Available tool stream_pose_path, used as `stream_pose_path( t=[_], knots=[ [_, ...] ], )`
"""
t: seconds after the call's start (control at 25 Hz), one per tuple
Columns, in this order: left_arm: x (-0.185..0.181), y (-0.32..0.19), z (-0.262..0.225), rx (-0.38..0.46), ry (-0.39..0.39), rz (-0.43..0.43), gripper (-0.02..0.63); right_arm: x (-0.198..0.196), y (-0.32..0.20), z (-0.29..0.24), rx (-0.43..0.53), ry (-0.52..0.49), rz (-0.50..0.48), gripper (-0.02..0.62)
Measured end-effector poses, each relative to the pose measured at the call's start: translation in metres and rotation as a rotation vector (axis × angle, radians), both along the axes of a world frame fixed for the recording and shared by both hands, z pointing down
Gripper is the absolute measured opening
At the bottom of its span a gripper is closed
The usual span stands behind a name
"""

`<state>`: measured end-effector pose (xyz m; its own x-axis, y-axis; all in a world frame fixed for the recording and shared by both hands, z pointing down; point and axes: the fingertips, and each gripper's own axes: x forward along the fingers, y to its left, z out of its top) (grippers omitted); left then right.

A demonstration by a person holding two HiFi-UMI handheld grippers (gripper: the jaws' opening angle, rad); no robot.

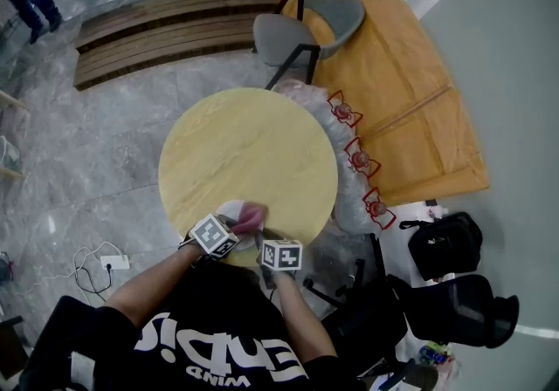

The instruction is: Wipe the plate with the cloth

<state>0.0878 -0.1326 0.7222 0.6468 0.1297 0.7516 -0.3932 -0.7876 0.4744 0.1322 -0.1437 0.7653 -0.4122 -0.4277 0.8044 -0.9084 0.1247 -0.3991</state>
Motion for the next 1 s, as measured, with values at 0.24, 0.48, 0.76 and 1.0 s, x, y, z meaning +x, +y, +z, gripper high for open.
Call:
stream_pose_path(
  t=[0.24,0.48,0.76,1.0],
  knots=[
    [0.003,0.021,0.002,-0.025,-0.006,0.069,0.052,0.0,0.0,0.001,0.003,-0.004,0.002,0.1],
    [-0.008,0.031,0.005,-0.033,-0.016,0.093,0.052,0.0,-0.001,0.001,0.005,-0.008,0.01,0.097],
    [-0.021,0.035,0.007,-0.017,-0.036,0.102,0.052,0.001,0.0,0.0,0.005,-0.009,0.007,0.097],
    [-0.032,0.036,0.01,0.0,-0.054,0.121,0.052,-0.001,0.001,0.001,0.01,-0.007,0.001,0.097]
  ],
)
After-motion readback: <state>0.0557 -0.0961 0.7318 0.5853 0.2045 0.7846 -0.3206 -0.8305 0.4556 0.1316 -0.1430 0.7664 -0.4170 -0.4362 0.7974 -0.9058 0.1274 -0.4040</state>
